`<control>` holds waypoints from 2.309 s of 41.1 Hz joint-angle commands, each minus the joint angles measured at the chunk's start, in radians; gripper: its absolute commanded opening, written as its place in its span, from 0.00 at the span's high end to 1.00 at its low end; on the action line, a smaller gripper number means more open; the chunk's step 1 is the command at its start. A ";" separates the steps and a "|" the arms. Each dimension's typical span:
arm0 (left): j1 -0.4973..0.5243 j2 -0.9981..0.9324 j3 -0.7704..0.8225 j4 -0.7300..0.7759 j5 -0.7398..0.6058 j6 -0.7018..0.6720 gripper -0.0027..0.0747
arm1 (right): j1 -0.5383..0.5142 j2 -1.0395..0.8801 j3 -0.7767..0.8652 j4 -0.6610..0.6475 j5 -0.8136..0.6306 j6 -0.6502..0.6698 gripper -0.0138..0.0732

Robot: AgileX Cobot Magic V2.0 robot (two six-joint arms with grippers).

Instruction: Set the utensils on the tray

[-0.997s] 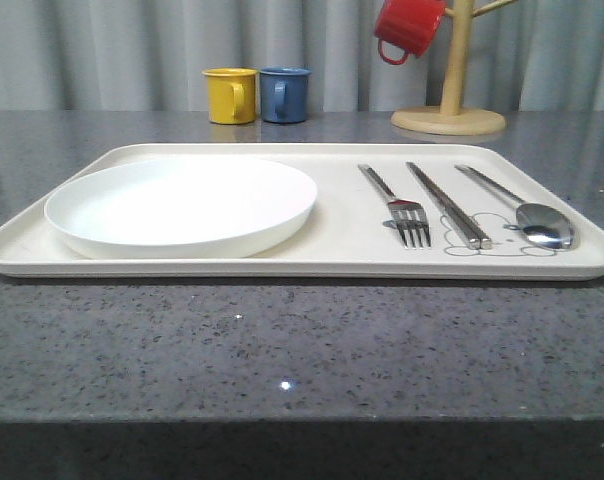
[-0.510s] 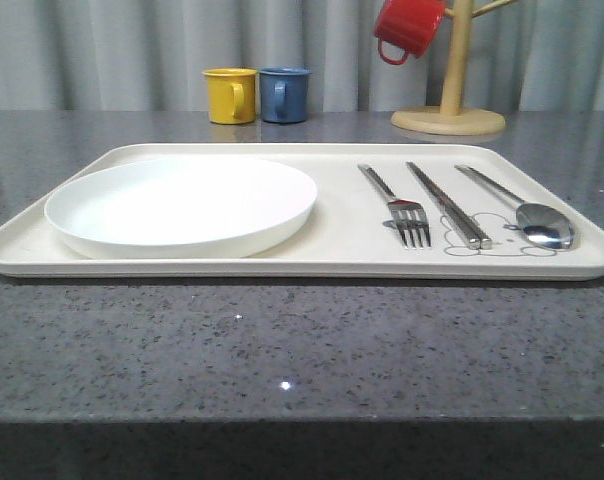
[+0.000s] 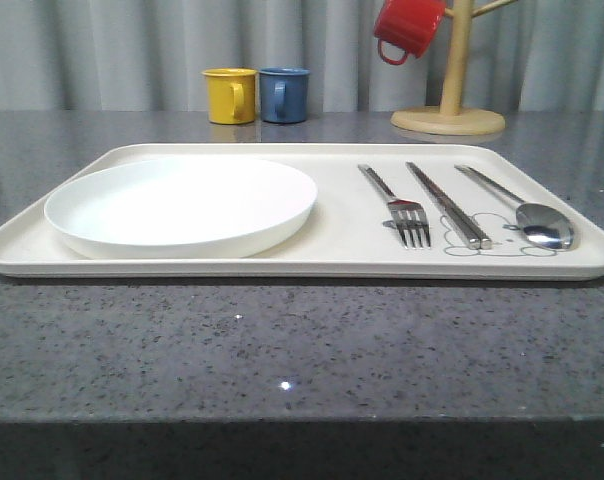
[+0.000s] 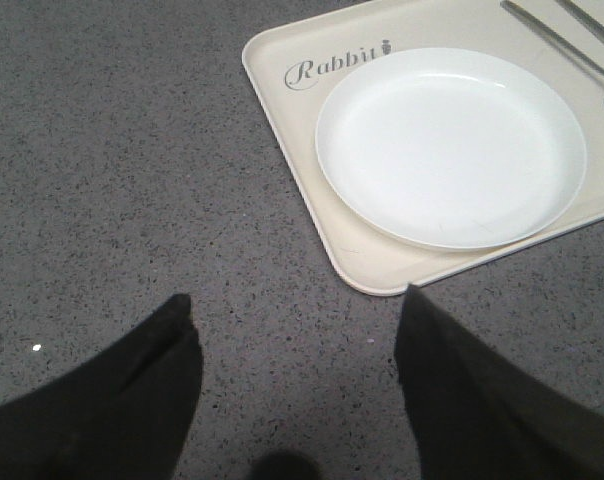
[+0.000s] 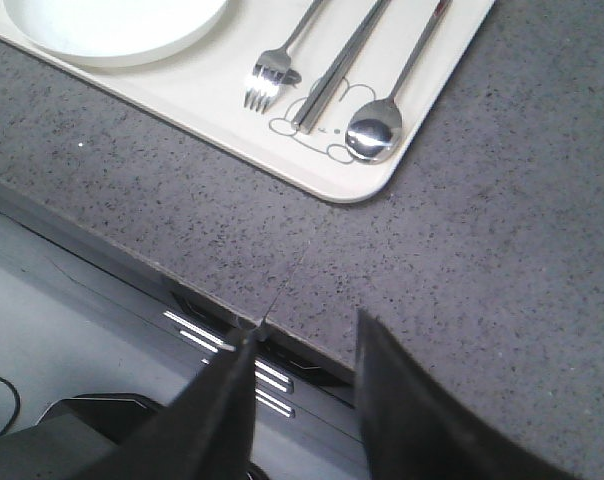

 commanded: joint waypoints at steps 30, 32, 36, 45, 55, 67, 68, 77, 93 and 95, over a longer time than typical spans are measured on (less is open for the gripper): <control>-0.007 0.002 -0.012 -0.004 -0.072 -0.009 0.99 | 0.001 0.008 -0.021 -0.003 -0.087 -0.002 0.92; -0.009 -0.003 0.001 -0.004 -0.077 -0.009 0.99 | 0.001 0.008 -0.021 -0.003 -0.087 -0.002 0.92; 0.032 -0.032 0.057 -0.023 -0.129 -0.009 0.99 | 0.001 0.008 -0.021 -0.003 -0.087 -0.002 0.92; 0.141 -0.192 0.292 -0.013 -0.445 -0.009 0.99 | 0.001 0.008 -0.021 -0.003 -0.087 -0.002 0.92; 0.253 -0.409 0.626 -0.013 -0.891 -0.009 0.99 | 0.001 0.008 -0.021 -0.003 -0.087 -0.002 0.92; 0.351 -0.595 0.811 -0.038 -0.995 -0.009 0.99 | 0.001 0.008 -0.021 -0.003 -0.087 -0.002 0.92; 0.355 -0.605 0.822 -0.038 -0.997 -0.009 0.99 | 0.001 0.008 -0.021 -0.003 -0.087 -0.002 0.92; 0.368 -0.633 0.848 -0.038 -0.997 -0.009 0.99 | 0.001 0.008 -0.021 -0.003 -0.087 -0.002 0.92; 0.388 -0.633 0.848 -0.038 -0.997 -0.009 0.99 | 0.001 0.008 -0.021 -0.003 -0.085 -0.002 0.92; 0.388 -0.633 0.848 -0.038 -0.997 -0.009 0.99 | 0.001 0.008 -0.021 -0.003 -0.085 -0.002 0.92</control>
